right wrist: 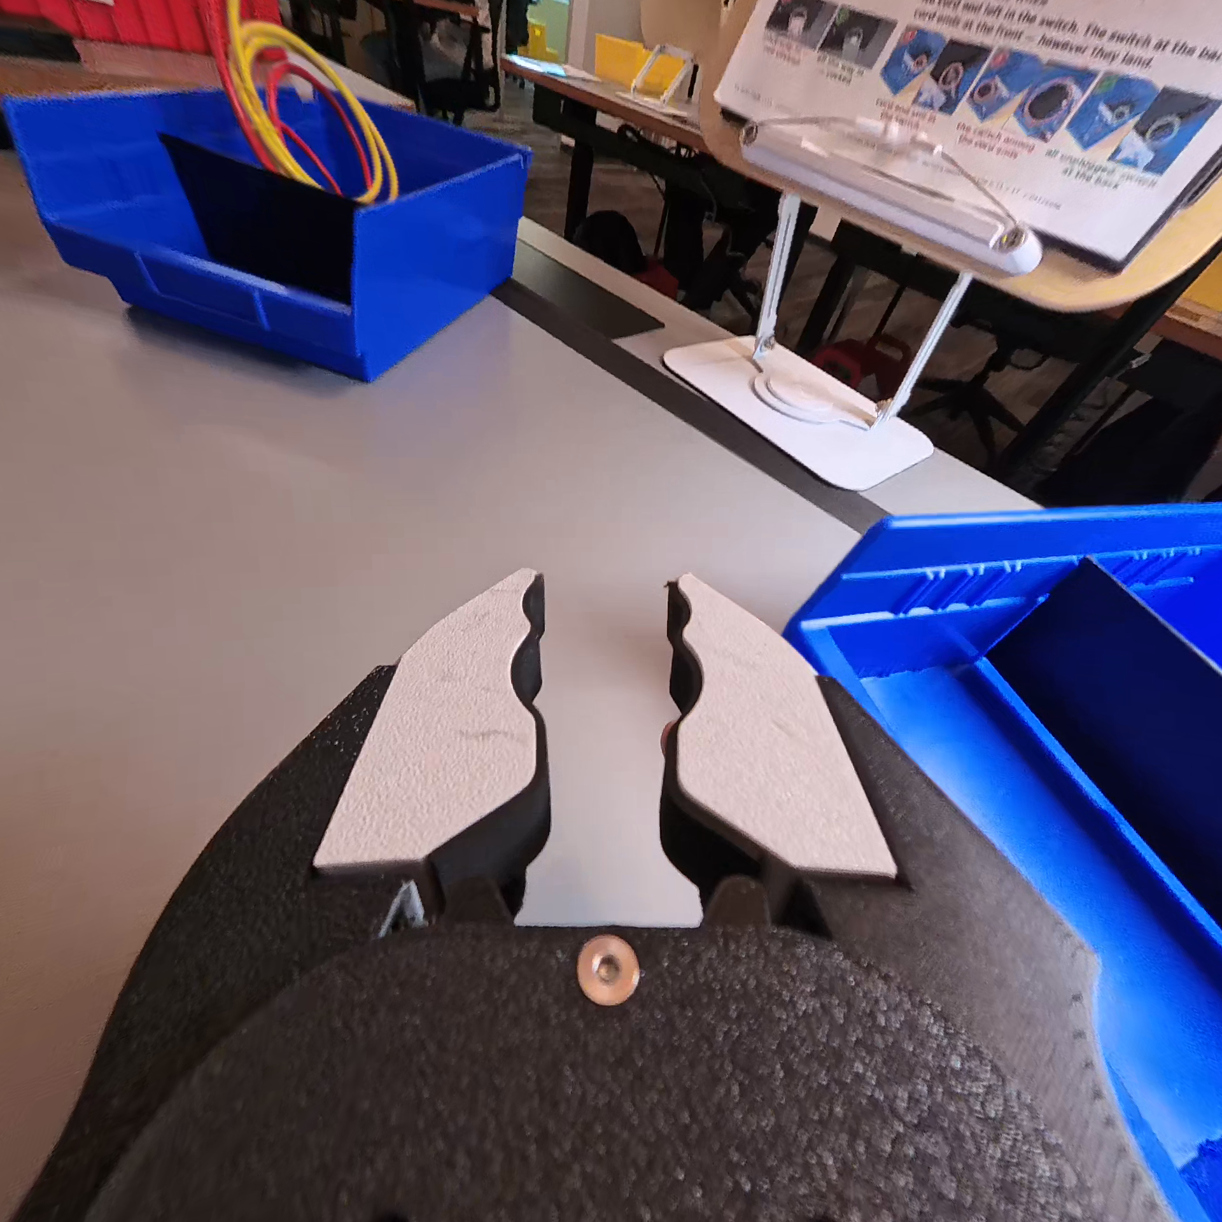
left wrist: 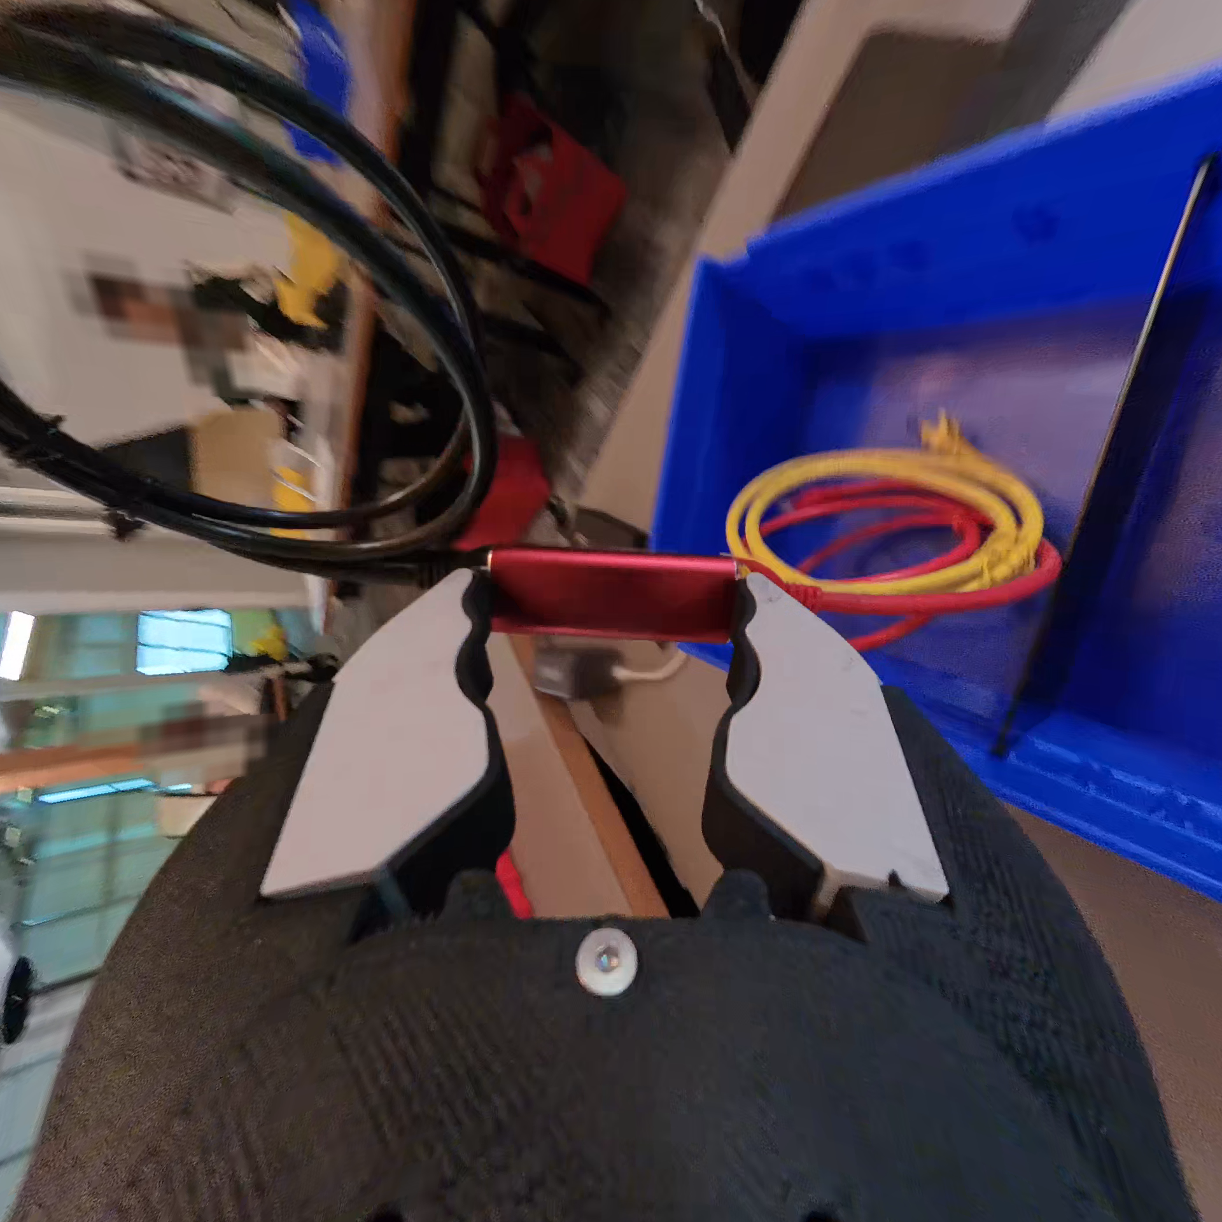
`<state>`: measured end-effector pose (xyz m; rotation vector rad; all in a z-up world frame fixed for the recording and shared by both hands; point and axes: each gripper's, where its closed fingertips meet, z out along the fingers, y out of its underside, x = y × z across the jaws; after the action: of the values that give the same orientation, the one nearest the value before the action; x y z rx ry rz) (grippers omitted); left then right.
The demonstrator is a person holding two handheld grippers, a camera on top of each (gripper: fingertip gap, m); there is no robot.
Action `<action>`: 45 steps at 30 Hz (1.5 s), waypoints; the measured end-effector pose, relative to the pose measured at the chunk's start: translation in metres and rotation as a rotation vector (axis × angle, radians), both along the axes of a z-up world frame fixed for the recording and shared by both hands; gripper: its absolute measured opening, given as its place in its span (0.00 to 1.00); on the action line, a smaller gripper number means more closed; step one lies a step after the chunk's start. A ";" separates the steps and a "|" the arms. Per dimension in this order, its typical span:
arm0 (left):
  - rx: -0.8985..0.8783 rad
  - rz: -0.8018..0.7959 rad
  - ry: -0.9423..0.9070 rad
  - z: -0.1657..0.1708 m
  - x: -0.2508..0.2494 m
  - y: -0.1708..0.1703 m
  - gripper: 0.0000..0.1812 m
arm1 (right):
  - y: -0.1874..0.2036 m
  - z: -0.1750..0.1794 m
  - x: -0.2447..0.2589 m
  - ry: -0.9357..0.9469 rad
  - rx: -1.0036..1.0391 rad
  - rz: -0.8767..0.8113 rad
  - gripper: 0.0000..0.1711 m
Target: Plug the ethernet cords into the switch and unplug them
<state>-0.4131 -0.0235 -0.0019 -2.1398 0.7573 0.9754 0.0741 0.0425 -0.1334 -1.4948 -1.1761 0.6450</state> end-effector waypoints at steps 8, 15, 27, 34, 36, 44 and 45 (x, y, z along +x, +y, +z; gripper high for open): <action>0.367 -0.175 0.104 0.117 0.062 -0.007 0.39 | -0.013 0.072 -0.026 0.100 0.091 0.088 0.20; 0.477 -0.364 0.061 0.165 0.129 -0.015 0.00 | -0.042 0.139 -0.075 0.265 0.084 0.226 0.20; 0.410 -0.280 -0.083 0.122 0.096 -0.020 0.00 | -0.061 0.126 -0.106 0.241 0.039 0.295 0.20; 0.345 -0.238 -0.152 0.088 0.075 -0.022 0.00 | -0.055 0.124 -0.105 0.240 0.039 0.278 0.20; 0.293 -0.217 -0.189 0.071 0.067 -0.022 0.04 | -0.054 0.123 -0.103 0.235 0.042 0.272 0.20; -0.113 -0.122 -0.351 -0.039 0.040 -0.033 0.21 | -0.040 0.117 -0.090 0.215 0.034 0.235 0.20; -0.174 -0.123 -0.329 -0.053 0.037 -0.036 0.23 | -0.038 0.115 -0.088 0.211 0.030 0.230 0.20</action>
<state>-0.3761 -0.0593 -0.0547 -2.2945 0.8193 0.4905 -0.0137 0.0050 -0.0184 -1.2423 -1.1965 0.9135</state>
